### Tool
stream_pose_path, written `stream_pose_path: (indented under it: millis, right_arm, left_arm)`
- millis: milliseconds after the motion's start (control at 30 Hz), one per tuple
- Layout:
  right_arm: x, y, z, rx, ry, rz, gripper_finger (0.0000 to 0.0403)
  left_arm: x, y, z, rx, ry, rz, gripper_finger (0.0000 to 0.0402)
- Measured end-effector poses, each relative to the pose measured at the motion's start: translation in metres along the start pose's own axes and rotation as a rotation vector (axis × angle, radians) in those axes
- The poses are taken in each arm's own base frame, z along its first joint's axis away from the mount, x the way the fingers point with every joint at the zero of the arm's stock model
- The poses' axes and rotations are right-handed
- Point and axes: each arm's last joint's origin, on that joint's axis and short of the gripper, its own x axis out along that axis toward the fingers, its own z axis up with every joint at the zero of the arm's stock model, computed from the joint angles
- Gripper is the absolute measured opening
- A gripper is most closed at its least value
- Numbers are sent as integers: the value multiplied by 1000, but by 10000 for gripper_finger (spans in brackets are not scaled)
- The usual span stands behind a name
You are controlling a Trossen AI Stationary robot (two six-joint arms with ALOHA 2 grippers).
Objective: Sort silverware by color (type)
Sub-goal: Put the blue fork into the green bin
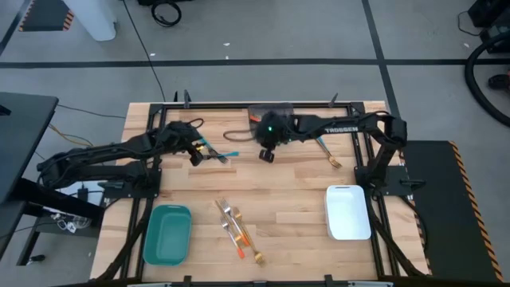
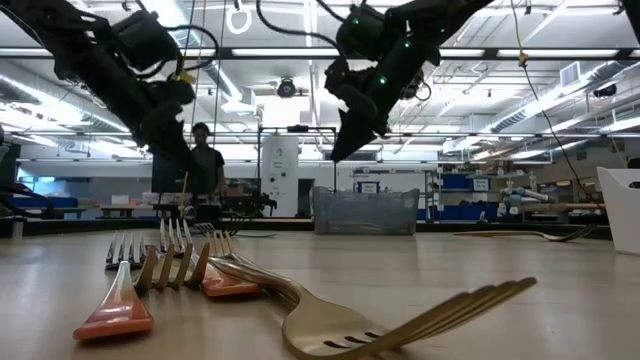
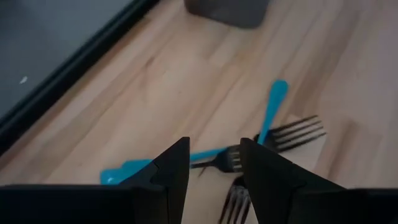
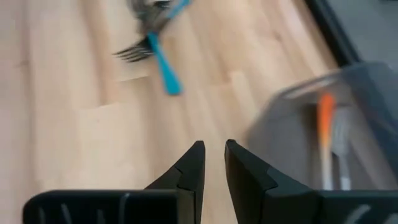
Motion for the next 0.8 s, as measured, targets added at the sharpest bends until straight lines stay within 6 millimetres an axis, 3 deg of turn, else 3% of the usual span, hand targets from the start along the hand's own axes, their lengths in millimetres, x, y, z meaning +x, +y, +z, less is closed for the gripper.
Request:
stream_pose_path:
  millis: [333, 567, 800]
  right_arm:
    - [-1, 59, -7, -74, -88, 105, 70]
    - [-1, 93, -24, -109, -104, 87, 70]
    - [4, 119, -44, -67, -231, 140, 70]
  left_arm:
    - [3, -4, 26, 112, 184, -17, 150]
    - [13, -6, 38, 212, 317, -31, 150]
    - [27, -8, 46, 318, 417, -57, 150]
